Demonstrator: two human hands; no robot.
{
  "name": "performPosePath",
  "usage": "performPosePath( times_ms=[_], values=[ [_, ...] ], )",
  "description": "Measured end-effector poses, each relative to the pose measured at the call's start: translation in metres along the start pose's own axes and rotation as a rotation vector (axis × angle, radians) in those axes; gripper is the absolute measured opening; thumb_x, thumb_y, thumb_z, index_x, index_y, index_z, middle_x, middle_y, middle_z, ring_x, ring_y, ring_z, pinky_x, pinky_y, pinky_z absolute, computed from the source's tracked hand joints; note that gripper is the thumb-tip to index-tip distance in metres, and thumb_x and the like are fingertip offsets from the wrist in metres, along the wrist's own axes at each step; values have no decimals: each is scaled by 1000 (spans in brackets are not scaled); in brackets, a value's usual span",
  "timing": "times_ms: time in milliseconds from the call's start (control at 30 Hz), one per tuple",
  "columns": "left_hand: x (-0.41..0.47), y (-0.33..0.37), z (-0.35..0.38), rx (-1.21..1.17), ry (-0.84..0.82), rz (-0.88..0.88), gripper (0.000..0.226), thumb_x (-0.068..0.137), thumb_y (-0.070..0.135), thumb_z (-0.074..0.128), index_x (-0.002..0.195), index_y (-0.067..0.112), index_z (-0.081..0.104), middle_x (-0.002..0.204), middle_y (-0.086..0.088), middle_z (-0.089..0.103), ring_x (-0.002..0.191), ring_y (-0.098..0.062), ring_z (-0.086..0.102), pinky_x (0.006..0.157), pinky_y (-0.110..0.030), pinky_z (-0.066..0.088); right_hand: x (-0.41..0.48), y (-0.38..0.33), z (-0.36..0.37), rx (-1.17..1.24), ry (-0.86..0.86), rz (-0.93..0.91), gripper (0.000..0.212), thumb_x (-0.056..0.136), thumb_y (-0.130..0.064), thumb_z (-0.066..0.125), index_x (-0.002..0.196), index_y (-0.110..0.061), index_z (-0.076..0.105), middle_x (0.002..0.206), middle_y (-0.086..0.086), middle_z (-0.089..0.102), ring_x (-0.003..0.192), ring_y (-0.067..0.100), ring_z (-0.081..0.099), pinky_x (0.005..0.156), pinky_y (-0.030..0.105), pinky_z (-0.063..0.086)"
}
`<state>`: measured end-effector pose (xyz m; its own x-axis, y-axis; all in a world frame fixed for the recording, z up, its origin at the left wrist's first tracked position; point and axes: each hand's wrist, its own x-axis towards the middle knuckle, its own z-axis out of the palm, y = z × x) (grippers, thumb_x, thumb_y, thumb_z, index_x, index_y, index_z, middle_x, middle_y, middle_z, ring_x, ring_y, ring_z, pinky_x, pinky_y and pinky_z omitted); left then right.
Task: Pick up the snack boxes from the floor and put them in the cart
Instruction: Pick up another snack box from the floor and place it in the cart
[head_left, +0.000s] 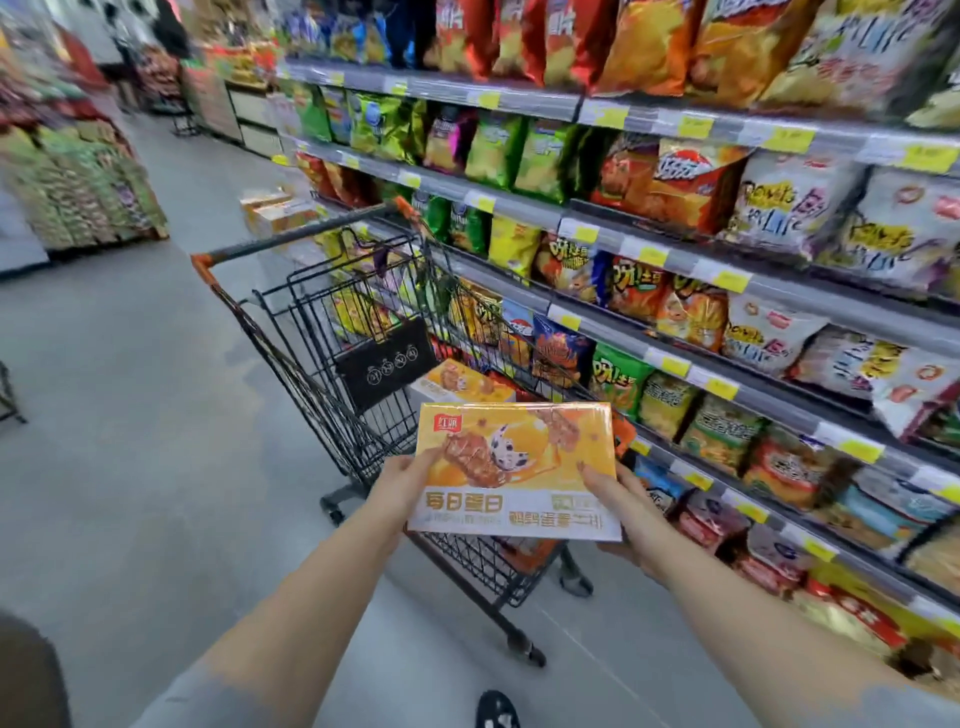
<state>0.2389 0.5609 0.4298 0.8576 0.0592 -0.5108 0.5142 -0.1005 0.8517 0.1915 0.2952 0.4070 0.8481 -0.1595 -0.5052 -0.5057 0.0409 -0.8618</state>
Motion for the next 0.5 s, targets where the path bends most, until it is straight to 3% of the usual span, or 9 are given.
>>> performPosePath(
  times_ms=[100, 233, 333, 400, 500],
  values=[
    [43, 22, -6, 31, -27, 19, 47, 92, 40, 57, 125, 9, 43, 96, -12, 73, 73, -26, 73, 73, -40, 59, 43, -19, 12, -16, -16, -34, 73, 87, -47, 61, 147, -34, 21, 112, -5, 62, 96, 19, 63, 80, 41, 52],
    [101, 56, -10, 103, -37, 7, 52, 91, 38, 57, 126, 5, 39, 100, -14, 71, 78, -28, 74, 75, -44, 60, 105, -44, 29, -20, 14, 8, 86, 78, -61, 63, 147, -33, 20, 130, 4, 56, 108, 28, 61, 99, 54, 46],
    [134, 74, -8, 144, -45, -34, 40, 92, 30, 59, 117, 6, 40, 92, -12, 68, 75, -26, 69, 70, -39, 58, 137, -56, 39, -60, -2, 105, 96, 60, -78, 63, 138, -39, 22, 116, 4, 65, 101, 30, 65, 90, 54, 52],
    [159, 82, -7, 194, -60, -101, 44, 88, 32, 62, 119, 4, 48, 92, -12, 71, 77, -26, 70, 69, -37, 58, 156, -64, 45, -92, 5, 150, 88, 75, -72, 56, 144, -31, 20, 105, 1, 64, 92, 25, 64, 76, 40, 55],
    [195, 84, -8, 223, -110, -177, 33, 85, 33, 64, 103, 6, 57, 93, -15, 72, 85, -31, 71, 84, -46, 57, 182, -69, 54, -136, 15, 231, 86, 84, -66, 50, 149, -22, 16, 114, 3, 48, 99, 26, 51, 83, 38, 46]
  ],
)
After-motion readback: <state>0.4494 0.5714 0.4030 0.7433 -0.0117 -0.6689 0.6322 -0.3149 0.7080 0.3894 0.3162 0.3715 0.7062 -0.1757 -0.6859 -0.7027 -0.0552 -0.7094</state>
